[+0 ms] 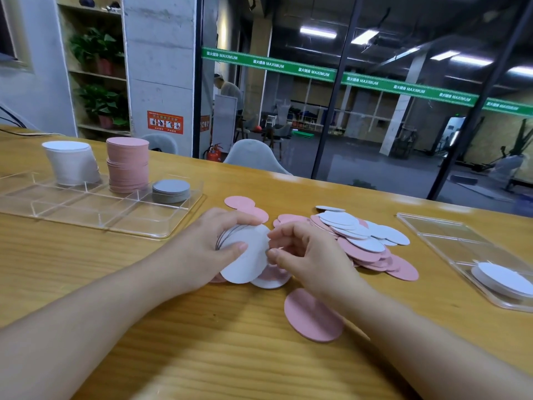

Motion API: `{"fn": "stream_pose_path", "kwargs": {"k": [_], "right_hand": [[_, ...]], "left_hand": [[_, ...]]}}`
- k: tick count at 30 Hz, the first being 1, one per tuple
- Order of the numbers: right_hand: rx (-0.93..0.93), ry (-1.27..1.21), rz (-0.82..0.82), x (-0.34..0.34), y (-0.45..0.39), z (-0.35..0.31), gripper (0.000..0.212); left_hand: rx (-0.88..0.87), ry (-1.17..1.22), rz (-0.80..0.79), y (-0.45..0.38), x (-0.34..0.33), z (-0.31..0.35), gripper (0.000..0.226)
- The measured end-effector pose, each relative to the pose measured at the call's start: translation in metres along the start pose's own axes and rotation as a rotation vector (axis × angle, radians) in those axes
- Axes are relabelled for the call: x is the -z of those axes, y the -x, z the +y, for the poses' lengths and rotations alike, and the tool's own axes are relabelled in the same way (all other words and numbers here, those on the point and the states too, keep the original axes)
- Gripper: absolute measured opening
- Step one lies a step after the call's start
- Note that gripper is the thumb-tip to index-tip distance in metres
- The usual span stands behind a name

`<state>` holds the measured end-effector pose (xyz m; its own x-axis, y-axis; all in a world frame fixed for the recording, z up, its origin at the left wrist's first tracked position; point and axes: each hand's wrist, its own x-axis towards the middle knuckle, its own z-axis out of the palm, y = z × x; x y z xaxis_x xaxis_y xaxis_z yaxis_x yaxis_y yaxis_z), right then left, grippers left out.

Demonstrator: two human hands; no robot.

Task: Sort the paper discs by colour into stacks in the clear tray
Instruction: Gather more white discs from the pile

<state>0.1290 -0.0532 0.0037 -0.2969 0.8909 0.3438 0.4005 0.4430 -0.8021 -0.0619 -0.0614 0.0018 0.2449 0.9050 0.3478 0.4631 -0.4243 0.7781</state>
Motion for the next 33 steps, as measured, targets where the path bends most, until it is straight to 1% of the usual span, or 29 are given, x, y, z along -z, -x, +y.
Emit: {"fn": "stream_pose_path", "kwargs": {"k": [3, 5, 7, 9, 12, 15, 18, 21, 23, 25, 27, 31, 33], "right_hand": [[0.026, 0.303, -0.153, 0.01, 0.002, -0.001, 0.02], [0.019, 0.497, -0.28, 0.016, 0.004, -0.002, 0.023], [0.047, 0.585, -0.35, 0.02, 0.004, -0.003, 0.023], [0.08, 0.621, -0.367, 0.022, 0.002, -0.003, 0.021], [0.13, 0.707, -0.341, 0.022, 0.0, -0.001, 0.019], [0.228, 0.794, -0.321, 0.024, -0.001, -0.001, 0.02], [0.329, 0.892, -0.315, 0.021, 0.001, 0.0, 0.015], [0.478, 0.976, -0.22, 0.016, 0.003, 0.002, 0.011], [0.545, 0.99, -0.163, 0.014, 0.003, 0.005, 0.016], [0.572, 0.993, -0.146, 0.014, 0.002, 0.007, 0.023], [0.564, 0.971, -0.149, 0.015, 0.002, 0.009, 0.024], [0.537, 0.838, -0.158, 0.025, 0.002, 0.014, 0.018], [0.568, 0.77, -0.096, 0.031, 0.001, 0.017, 0.013]], "left_hand": [[-0.013, -0.037, -0.008, -0.001, 0.001, -0.002, 0.051], [-0.018, -0.058, -0.004, -0.001, 0.002, -0.004, 0.05], [-0.03, -0.092, 0.005, -0.002, 0.002, -0.006, 0.045], [-0.041, -0.125, 0.012, -0.002, 0.002, -0.007, 0.043], [-0.056, -0.146, 0.02, -0.002, 0.002, -0.007, 0.041], [-0.058, -0.141, 0.021, -0.002, 0.003, -0.008, 0.041], [-0.056, -0.141, 0.024, -0.003, 0.002, -0.009, 0.042], [-0.052, -0.149, 0.026, -0.004, 0.003, -0.01, 0.042], [-0.051, -0.151, 0.03, -0.004, 0.003, -0.01, 0.042], [-0.05, -0.14, 0.036, -0.004, 0.003, -0.01, 0.042], [-0.041, -0.114, 0.048, -0.003, 0.003, -0.01, 0.042], [-0.016, -0.046, 0.093, -0.004, 0.003, -0.011, 0.041], [-0.018, -0.031, 0.104, -0.005, 0.003, -0.011, 0.04]]}}
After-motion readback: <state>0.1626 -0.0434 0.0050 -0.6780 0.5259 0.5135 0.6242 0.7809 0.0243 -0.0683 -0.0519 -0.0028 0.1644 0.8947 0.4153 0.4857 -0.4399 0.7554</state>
